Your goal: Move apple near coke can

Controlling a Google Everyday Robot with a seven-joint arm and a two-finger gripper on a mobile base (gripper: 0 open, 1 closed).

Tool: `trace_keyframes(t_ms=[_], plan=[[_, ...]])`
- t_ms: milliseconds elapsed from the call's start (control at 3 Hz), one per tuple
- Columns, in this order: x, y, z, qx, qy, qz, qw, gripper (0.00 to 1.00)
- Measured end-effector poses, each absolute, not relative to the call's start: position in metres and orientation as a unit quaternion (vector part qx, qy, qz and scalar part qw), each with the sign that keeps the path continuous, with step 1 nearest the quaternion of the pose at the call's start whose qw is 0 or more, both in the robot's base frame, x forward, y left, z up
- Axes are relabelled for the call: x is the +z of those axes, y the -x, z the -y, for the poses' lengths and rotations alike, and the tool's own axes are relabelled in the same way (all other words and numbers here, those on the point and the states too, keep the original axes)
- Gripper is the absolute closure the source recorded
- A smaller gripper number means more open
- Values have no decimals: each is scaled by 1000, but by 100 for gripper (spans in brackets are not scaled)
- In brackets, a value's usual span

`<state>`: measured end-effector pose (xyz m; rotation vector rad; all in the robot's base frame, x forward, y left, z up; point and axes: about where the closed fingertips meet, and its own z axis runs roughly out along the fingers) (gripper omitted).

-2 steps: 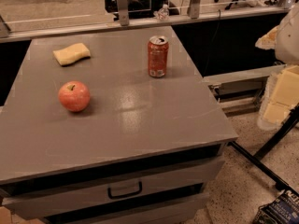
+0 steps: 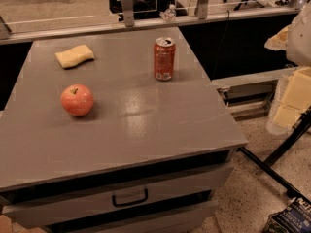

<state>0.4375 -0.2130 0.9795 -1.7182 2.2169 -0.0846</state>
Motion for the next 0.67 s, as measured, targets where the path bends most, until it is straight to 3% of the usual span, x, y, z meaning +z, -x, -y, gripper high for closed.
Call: trace_keyframes(t_ms=[667], plan=[[942,-437,200,80,614,-734,281,0]])
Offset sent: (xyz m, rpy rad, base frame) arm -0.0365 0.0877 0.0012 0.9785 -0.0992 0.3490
